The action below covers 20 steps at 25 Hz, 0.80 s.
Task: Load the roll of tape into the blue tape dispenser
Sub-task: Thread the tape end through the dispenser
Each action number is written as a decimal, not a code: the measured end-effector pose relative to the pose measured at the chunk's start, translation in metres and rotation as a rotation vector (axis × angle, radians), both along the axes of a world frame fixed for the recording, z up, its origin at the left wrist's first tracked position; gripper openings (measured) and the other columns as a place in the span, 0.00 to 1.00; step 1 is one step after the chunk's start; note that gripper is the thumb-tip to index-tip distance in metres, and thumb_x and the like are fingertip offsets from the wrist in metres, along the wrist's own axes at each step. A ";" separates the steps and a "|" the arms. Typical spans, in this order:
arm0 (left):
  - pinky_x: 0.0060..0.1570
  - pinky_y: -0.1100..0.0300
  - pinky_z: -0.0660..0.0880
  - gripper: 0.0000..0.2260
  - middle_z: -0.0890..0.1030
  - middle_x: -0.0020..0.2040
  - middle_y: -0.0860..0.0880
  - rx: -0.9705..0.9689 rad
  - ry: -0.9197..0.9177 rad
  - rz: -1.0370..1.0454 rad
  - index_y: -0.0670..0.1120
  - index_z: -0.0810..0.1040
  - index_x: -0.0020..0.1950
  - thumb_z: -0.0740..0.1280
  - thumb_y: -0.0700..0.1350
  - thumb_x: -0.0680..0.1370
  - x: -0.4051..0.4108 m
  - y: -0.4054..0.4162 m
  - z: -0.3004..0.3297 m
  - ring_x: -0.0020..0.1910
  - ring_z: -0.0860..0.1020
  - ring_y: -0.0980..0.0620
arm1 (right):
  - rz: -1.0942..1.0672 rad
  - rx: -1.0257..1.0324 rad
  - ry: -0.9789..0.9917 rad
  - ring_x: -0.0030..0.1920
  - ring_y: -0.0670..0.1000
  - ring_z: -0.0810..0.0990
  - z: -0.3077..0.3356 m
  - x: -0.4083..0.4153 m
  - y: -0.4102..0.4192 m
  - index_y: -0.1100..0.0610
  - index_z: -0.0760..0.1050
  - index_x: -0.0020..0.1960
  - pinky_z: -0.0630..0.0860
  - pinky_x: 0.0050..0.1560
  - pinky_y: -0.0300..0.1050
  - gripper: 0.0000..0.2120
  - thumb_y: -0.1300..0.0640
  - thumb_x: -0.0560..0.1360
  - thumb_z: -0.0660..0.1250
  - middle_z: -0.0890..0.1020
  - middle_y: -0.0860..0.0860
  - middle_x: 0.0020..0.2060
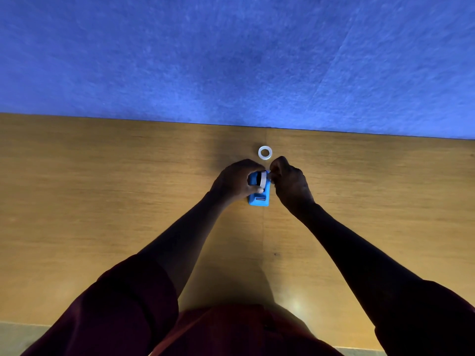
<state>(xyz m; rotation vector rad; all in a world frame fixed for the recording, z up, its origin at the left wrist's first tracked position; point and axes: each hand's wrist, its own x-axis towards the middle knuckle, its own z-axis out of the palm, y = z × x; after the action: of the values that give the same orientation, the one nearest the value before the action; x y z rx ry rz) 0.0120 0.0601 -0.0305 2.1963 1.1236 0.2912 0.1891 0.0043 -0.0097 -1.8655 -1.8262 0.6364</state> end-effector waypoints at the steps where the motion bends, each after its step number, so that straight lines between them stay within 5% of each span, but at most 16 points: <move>1: 0.52 0.62 0.77 0.25 0.81 0.61 0.51 0.007 -0.004 0.002 0.49 0.77 0.66 0.79 0.51 0.71 0.000 0.000 0.000 0.58 0.79 0.55 | -0.017 -0.011 0.005 0.38 0.49 0.81 -0.002 0.000 0.000 0.58 0.71 0.54 0.81 0.35 0.48 0.07 0.63 0.78 0.66 0.80 0.51 0.41; 7: 0.49 0.66 0.74 0.24 0.81 0.60 0.52 0.034 -0.001 0.022 0.49 0.77 0.64 0.78 0.53 0.71 0.002 0.003 -0.001 0.57 0.79 0.56 | -0.019 -0.112 0.044 0.52 0.50 0.82 -0.009 0.003 0.001 0.57 0.74 0.60 0.82 0.48 0.49 0.15 0.65 0.75 0.70 0.81 0.53 0.54; 20: 0.46 0.63 0.82 0.24 0.84 0.57 0.50 0.031 -0.170 0.157 0.46 0.76 0.63 0.77 0.55 0.72 0.004 -0.001 0.018 0.53 0.83 0.56 | -0.147 -0.086 0.327 0.51 0.48 0.82 0.009 -0.005 -0.004 0.60 0.72 0.62 0.81 0.45 0.42 0.14 0.54 0.80 0.66 0.82 0.53 0.53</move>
<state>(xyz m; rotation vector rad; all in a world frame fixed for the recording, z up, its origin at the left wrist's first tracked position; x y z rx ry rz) 0.0155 0.0591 -0.0129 2.0692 1.2040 0.5557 0.1839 0.0005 -0.0008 -1.8045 -1.4603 0.9182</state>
